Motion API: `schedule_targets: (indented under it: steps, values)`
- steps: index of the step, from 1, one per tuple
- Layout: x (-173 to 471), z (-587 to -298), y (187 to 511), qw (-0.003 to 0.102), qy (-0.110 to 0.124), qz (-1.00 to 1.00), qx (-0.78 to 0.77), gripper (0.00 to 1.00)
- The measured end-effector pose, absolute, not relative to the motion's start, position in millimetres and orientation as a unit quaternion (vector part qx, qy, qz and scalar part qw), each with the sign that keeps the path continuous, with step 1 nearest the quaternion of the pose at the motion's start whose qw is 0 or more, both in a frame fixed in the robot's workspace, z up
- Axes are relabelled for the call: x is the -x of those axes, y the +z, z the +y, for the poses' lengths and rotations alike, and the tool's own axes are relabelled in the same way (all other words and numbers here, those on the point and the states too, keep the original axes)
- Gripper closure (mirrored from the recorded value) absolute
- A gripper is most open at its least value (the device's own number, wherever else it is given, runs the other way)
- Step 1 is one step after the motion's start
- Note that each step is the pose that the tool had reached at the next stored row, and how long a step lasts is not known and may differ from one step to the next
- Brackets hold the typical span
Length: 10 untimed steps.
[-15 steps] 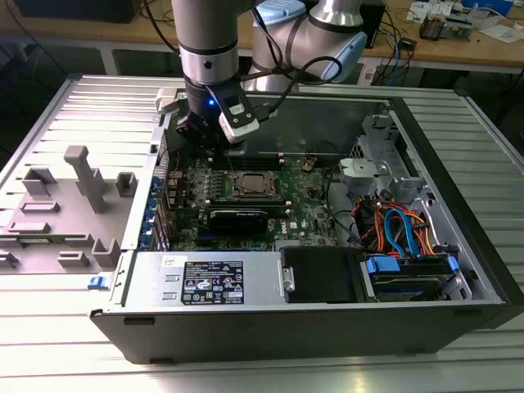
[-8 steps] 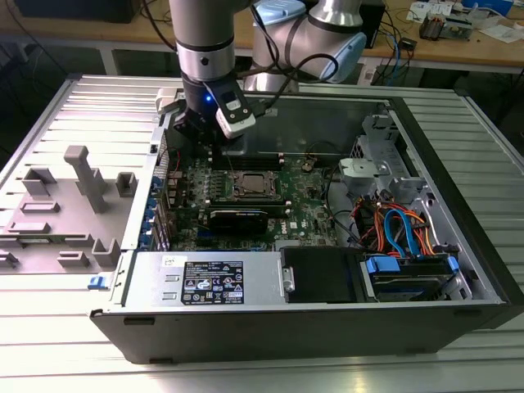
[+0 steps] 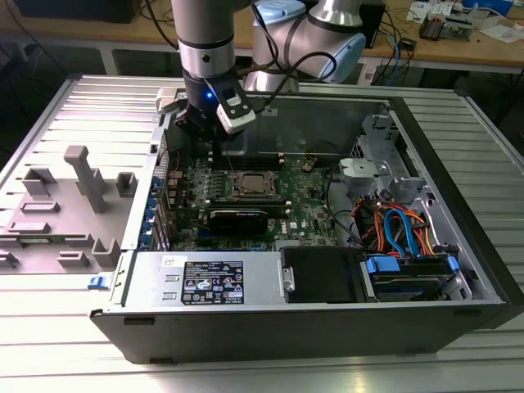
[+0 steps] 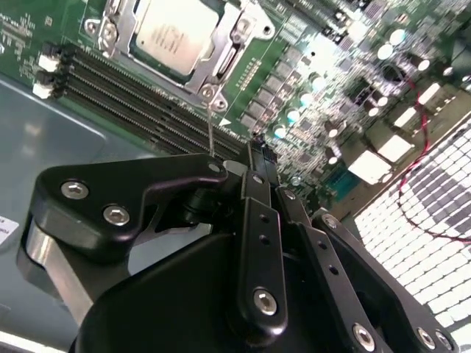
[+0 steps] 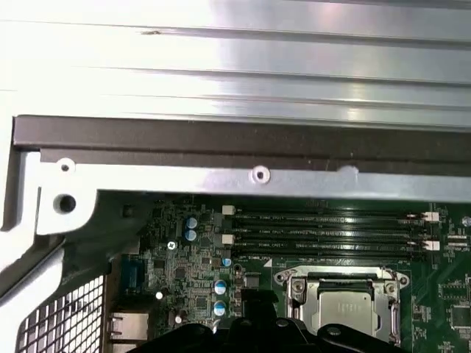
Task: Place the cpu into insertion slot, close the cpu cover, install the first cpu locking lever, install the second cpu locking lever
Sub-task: 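Install the first cpu locking lever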
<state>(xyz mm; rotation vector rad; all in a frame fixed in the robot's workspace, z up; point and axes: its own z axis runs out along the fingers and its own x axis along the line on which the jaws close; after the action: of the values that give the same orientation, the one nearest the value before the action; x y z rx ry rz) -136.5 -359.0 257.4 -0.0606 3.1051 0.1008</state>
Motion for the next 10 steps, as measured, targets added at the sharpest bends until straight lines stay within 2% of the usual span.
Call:
schedule_targets:
  steps: [10]
  values:
    - [124.1,-353.5,255.9,0.017,0.031,0.999,0.022,0.89]
